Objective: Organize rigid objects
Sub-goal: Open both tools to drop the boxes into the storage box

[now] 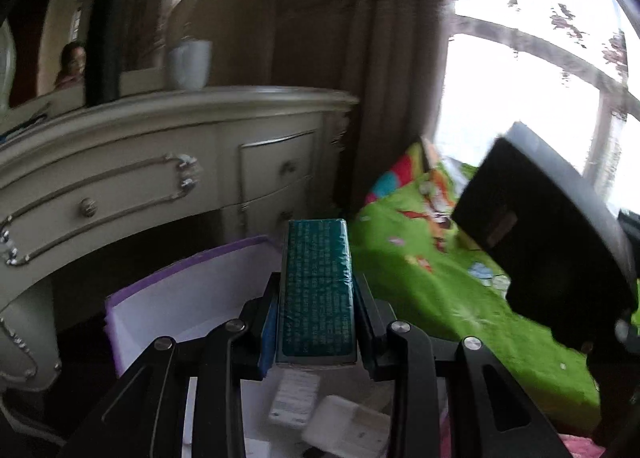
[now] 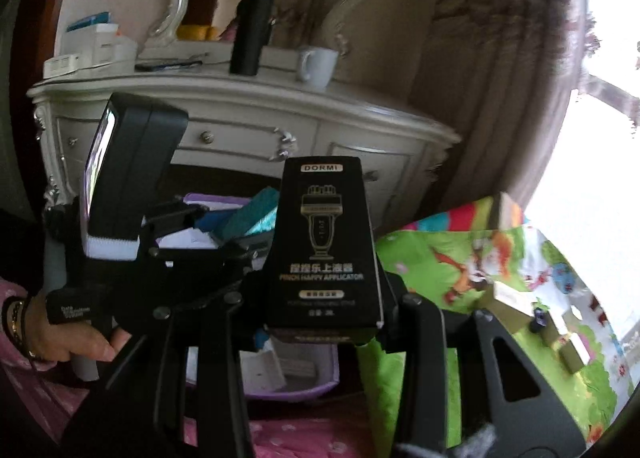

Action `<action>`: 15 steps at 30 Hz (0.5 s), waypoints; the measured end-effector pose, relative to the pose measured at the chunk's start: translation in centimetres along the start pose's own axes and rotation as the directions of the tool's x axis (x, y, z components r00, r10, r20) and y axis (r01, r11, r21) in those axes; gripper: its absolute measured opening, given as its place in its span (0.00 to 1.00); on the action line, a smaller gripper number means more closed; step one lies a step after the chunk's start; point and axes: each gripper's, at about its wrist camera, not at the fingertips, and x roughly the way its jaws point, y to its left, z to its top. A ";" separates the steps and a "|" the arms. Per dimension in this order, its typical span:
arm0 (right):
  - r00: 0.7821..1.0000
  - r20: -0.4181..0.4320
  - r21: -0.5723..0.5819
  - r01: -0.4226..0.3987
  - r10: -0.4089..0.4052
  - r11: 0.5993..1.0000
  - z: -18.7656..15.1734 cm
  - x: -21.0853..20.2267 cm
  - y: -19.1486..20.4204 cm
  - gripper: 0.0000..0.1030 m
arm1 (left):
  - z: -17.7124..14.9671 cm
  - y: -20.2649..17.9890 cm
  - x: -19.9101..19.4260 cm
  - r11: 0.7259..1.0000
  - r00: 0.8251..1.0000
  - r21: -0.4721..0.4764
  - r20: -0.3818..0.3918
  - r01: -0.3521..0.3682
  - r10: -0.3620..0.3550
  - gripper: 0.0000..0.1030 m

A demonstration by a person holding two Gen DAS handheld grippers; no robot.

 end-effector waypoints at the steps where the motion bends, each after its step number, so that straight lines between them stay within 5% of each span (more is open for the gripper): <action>1: 1.000 -0.017 0.002 -0.023 0.023 1.000 0.0 0.7 0.2 0.42 | -0.1 0.5 0.3 1.000 1.000 -0.011 -0.015 -0.016 0.016 0.33; 10: 0.962 -0.200 0.034 -0.182 0.185 0.983 -1.5 7.3 2.3 0.42 | -2.4 5.3 3.7 0.974 0.970 -0.156 -0.206 -0.163 0.129 0.34; 11: 0.958 -0.210 0.039 -0.192 0.195 0.981 -1.9 7.6 2.5 0.42 | -2.5 5.6 3.9 0.967 0.960 -0.157 -0.225 -0.203 0.165 0.39; 13: 0.950 -0.215 0.050 -0.220 0.226 0.974 -2.4 7.9 2.8 0.53 | -2.6 6.1 4.4 0.951 0.941 -0.149 -0.248 -0.271 0.229 0.66; 14: 0.949 -0.214 0.056 -0.225 0.232 0.973 -2.7 7.9 2.8 0.64 | -2.5 6.2 4.5 0.945 0.936 -0.151 -0.251 -0.290 0.247 0.84; 15: 0.952 -0.210 0.059 -0.217 0.224 0.974 -2.9 7.8 2.8 0.71 | -2.5 6.4 4.4 0.940 0.933 -0.156 -0.248 -0.304 0.261 0.89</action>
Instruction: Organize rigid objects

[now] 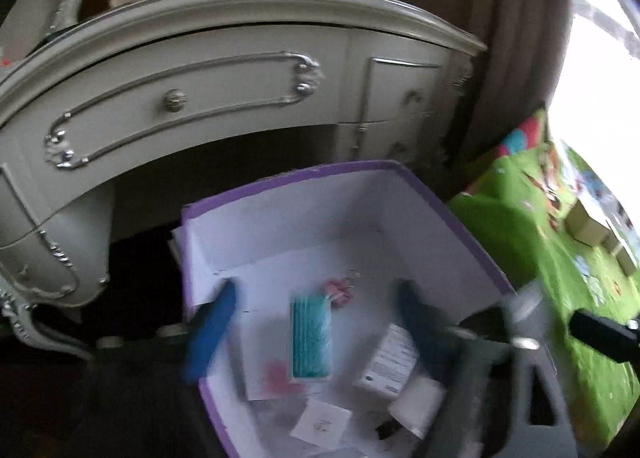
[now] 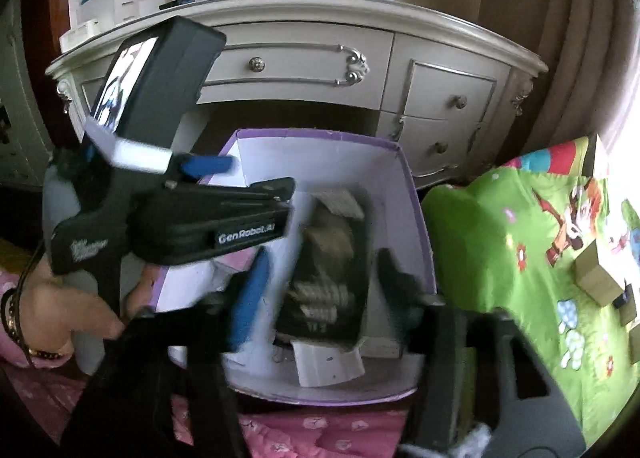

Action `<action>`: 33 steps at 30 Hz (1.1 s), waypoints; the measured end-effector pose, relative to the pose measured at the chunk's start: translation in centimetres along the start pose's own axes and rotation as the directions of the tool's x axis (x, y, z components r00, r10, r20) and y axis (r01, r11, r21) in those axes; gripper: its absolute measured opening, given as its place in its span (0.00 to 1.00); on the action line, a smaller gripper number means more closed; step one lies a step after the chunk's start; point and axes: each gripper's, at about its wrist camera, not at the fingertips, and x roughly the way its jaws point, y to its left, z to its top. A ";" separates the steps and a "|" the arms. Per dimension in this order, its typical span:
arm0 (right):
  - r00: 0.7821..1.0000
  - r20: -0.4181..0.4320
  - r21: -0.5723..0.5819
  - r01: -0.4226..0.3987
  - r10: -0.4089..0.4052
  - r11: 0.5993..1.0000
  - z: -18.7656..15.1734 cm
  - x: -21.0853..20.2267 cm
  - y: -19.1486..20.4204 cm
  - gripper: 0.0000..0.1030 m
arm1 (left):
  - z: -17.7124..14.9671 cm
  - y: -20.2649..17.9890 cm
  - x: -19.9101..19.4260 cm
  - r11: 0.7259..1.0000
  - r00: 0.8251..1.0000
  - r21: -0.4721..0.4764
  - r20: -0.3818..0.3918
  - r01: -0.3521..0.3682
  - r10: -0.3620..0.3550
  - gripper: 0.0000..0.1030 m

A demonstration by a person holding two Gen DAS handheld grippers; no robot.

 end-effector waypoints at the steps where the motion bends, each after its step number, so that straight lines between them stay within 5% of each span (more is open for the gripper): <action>1: 1.000 0.009 0.006 0.009 -0.009 1.000 -0.2 -0.2 -0.2 0.73 | 0.0 0.0 -0.2 1.000 1.000 -0.009 0.012 -0.006 0.006 0.89; 9: 0.990 0.035 0.207 0.124 -0.134 0.970 -2.6 -3.4 -6.5 0.73 | -0.5 -4.0 -1.4 0.994 0.998 0.087 0.013 0.067 -0.068 0.89; 12: 0.972 0.022 0.345 0.214 -0.236 0.914 -4.7 -5.8 -11.3 0.77 | -0.4 -7.6 -2.3 0.971 0.984 0.163 -0.006 0.176 -0.178 0.89; 14: 0.941 -0.027 0.446 0.312 -0.336 0.839 -7.2 -7.4 -15.0 0.78 | -0.4 -10.3 -2.6 0.944 0.969 0.222 -0.030 0.244 -0.244 0.89; 18: 0.895 -0.120 0.615 0.407 -0.430 0.675 -12.7 -10.7 -20.8 0.78 | 0.6 -19.4 -1.9 0.809 0.893 0.382 -0.132 0.446 -0.430 0.93; 20: 0.878 -0.146 0.679 0.424 -0.455 0.599 -15.3 -12.3 -23.1 0.78 | 1.5 -23.8 -1.0 0.716 0.850 0.469 -0.180 0.517 -0.495 1.00; 21: 0.871 -0.154 0.705 0.428 -0.467 0.565 -16.5 -13.2 -23.9 0.78 | 2.5 -27.4 0.6 0.622 0.815 0.543 -0.244 0.563 -0.525 1.00; 23: 0.858 -0.159 0.734 0.434 -0.488 0.523 -18.3 -14.8 -24.8 0.78 | 3.8 -32.5 3.7 0.497 0.800 0.650 -0.321 0.575 -0.506 1.00; 25: 0.845 -0.158 0.747 0.441 -0.511 0.498 -19.6 -16.2 -25.3 0.78 | 4.8 -36.4 6.0 0.393 0.816 0.746 -0.342 0.538 -0.466 1.00; 27: 0.839 -0.157 0.756 0.441 -0.521 0.484 -20.7 -16.8 -25.6 0.78 | 5.8 -39.4 8.0 0.345 0.845 0.806 -0.320 0.481 -0.429 1.00; 29: 0.837 -0.163 0.760 0.444 -0.522 0.474 -21.6 -16.8 -25.8 0.78 | 6.8 -42.3 10.7 0.304 0.816 0.778 -0.423 0.551 -0.395 1.00; 31: 0.839 -0.173 0.761 0.446 -0.516 0.470 -22.3 -16.8 -26.2 0.78 | 6.6 -44.1 12.6 0.301 0.788 0.739 -0.494 0.603 -0.368 1.00; 33: 0.845 -0.187 0.758 0.448 -0.501 0.474 -22.8 -16.4 -27.0 0.78 | 5.5 -44.9 13.1 0.282 0.736 0.690 -0.549 0.666 -0.395 0.96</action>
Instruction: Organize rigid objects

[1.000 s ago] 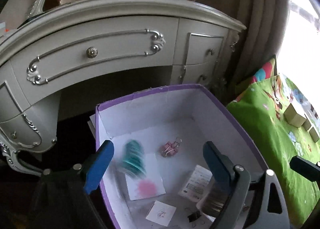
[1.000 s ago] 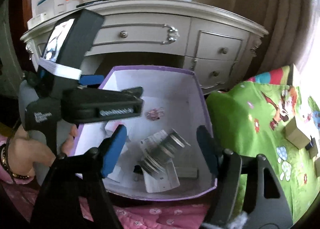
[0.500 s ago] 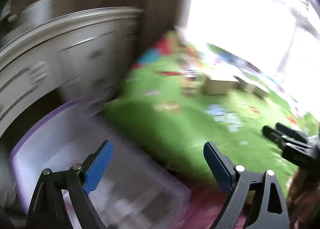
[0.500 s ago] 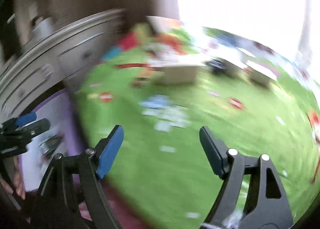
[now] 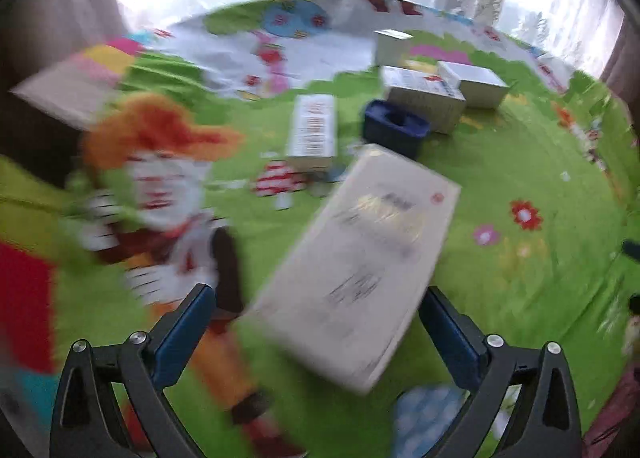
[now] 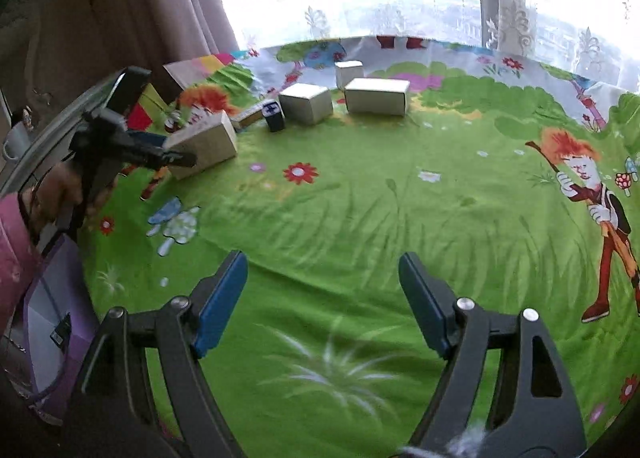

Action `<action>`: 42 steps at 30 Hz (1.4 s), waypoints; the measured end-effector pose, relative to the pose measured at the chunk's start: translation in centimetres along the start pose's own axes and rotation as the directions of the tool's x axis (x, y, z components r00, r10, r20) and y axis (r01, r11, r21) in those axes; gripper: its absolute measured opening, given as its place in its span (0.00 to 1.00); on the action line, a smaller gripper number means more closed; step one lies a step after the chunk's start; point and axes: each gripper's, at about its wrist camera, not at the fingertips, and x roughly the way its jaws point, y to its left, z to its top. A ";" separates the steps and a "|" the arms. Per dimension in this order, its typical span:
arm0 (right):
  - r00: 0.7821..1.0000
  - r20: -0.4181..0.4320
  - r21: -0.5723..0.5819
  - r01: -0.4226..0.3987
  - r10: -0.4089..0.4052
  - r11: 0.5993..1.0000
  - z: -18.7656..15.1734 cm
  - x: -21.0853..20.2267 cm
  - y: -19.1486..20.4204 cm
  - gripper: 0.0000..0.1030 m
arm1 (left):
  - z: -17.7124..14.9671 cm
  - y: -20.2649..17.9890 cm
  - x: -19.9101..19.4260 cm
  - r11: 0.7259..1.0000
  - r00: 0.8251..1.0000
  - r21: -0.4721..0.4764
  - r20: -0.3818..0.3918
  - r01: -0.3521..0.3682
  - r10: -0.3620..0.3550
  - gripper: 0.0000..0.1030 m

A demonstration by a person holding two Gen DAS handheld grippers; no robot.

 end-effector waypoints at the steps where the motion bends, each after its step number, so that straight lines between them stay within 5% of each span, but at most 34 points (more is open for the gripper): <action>1: 1.000 -0.009 -0.008 -0.004 0.004 1.000 0.3 0.4 -0.3 0.78 | -0.3 -0.5 0.3 0.999 0.999 -0.005 0.023 0.034 -0.034 0.90; 3: 1.000 -0.028 -0.047 -0.014 0.013 0.999 1.2 1.6 -0.8 0.79 | -0.7 -2.4 0.4 1.000 0.996 0.005 0.081 -0.022 0.021 0.60; 4: 0.999 -0.038 -0.075 -0.013 0.010 0.997 2.0 2.3 -1.2 0.79 | -0.9 -3.3 0.2 1.000 0.994 0.003 0.109 -0.020 0.020 0.52; 12: 0.974 -0.146 -0.246 0.132 -0.171 0.960 11.0 13.9 -8.6 0.91 | -2.2 -5.9 -0.1 0.989 0.979 -0.128 0.178 -0.078 0.100 0.51; 16: 0.979 -0.168 -0.271 0.064 -0.112 0.961 14.7 17.6 -9.8 0.97 | -2.5 -6.0 0.0 0.991 0.981 -0.120 0.175 -0.061 0.082 0.62; 18: 0.979 -0.187 -0.288 0.022 -0.079 0.957 16.0 19.3 -9.5 0.98 | -1.5 -6.0 0.7 0.987 0.979 -0.112 0.150 -0.119 0.135 0.85; 20: 0.976 -0.214 -0.316 -0.039 -0.031 0.948 17.3 21.0 -8.5 0.98 | -1.1 -4.9 1.4 0.982 0.984 -0.162 0.130 -0.099 0.121 0.92; 25: 0.972 -0.233 -0.369 -0.083 -0.005 0.926 18.7 23.0 -6.5 0.94 | -1.0 -4.7 1.6 0.980 0.984 -0.165 0.123 -0.110 0.131 0.94; 26: 0.973 -0.228 -0.364 -0.106 0.022 0.925 18.5 22.6 -6.3 0.75 | -1.0 -4.7 1.6 0.980 0.984 -0.167 0.122 -0.110 0.132 0.94; 27: 0.977 -0.210 -0.361 -0.101 0.025 0.927 18.4 22.0 -6.0 0.44 | -1.0 -4.7 1.6 0.979 0.983 -0.169 0.123 -0.112 0.133 0.94; 29: 0.981 -0.193 -0.365 -0.050 -0.022 0.930 17.2 20.1 -5.3 0.44 | -1.1 -4.6 1.4 0.976 0.980 -0.180 0.134 -0.124 0.150 0.82; 30: 0.983 -0.174 -0.379 -0.019 -0.052 0.925 16.1 19.0 -4.9 0.44 | -1.2 -4.5 1.2 0.974 0.976 -0.186 0.151 -0.128 0.157 0.54; 42: 0.978 -0.126 -0.121 0.152 -0.167 0.981 0.5 1.4 -7.6 0.44 | -2.5 -7.0 0.0 0.962 0.969 -0.227 0.161 -0.151 0.190 0.51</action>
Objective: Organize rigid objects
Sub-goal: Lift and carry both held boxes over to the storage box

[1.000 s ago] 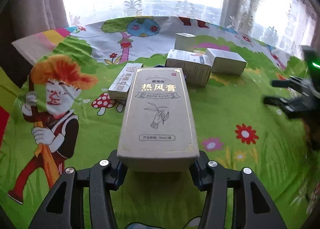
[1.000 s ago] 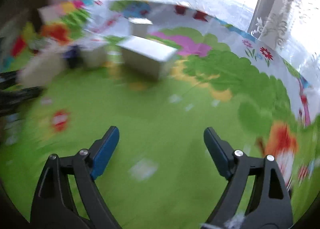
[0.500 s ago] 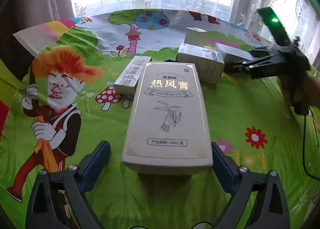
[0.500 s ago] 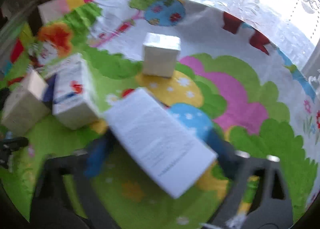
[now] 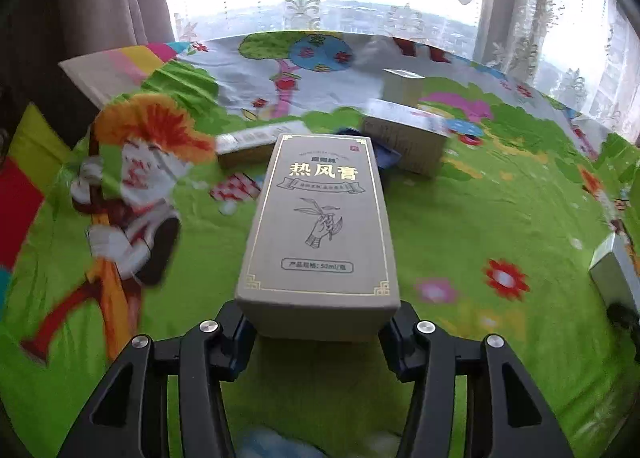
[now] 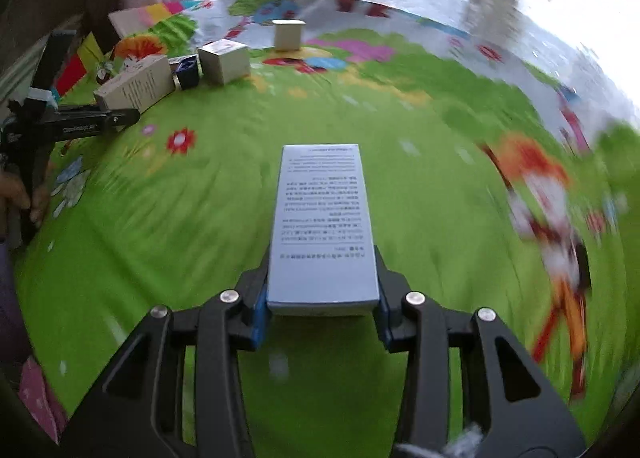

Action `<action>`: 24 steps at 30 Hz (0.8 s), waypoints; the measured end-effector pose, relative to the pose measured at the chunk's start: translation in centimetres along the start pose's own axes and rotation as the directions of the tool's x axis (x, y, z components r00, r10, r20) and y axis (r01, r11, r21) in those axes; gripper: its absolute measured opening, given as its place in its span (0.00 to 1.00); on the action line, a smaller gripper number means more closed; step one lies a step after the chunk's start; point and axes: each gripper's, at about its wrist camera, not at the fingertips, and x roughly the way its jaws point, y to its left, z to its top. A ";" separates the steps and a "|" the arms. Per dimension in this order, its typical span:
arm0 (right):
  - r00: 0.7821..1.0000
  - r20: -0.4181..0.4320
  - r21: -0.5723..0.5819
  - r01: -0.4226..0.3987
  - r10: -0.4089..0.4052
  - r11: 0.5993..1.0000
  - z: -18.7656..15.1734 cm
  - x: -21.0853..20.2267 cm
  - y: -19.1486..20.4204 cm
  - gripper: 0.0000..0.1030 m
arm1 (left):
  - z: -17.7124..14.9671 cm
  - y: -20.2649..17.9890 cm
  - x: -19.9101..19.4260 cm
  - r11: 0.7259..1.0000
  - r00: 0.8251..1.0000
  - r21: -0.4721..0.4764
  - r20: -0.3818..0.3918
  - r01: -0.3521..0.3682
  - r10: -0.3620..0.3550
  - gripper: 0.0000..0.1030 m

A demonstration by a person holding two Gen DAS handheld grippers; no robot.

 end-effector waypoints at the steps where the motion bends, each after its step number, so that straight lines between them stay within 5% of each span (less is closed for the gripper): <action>1: 1.000 0.000 0.010 0.016 -0.016 1.000 -0.8 -0.6 -0.1 0.44 | -0.8 -1.2 -0.6 1.000 1.000 0.002 -0.001 0.008 -0.008 0.51; 6: 0.999 0.019 0.053 0.038 -0.039 0.998 -2.7 -2.0 -1.1 0.44 | -4.6 -8.5 -3.7 0.991 0.993 0.069 0.006 0.116 -0.116 0.51; 11: 0.998 0.018 0.049 0.066 -0.066 0.997 -2.6 -1.8 -0.9 0.44 | -6.1 -15.7 -5.2 0.953 0.990 0.271 0.009 0.135 -0.143 0.51; 15: 0.998 0.020 0.058 0.059 -0.061 0.997 -2.7 -1.8 -0.8 0.44 | -6.4 -17.1 -5.4 0.938 0.993 0.331 0.027 0.102 -0.117 0.51; 20: 0.998 0.018 0.059 0.057 -0.059 0.997 -2.6 -1.8 -0.8 0.44 | -5.6 -15.4 -4.6 0.947 0.977 0.243 -0.033 0.211 -0.209 0.54; 24: 0.998 0.019 0.058 0.058 -0.059 0.997 -2.6 -1.8 -0.8 0.44 | -5.5 -16.5 -4.5 0.941 0.983 0.286 -0.062 0.181 -0.171 0.74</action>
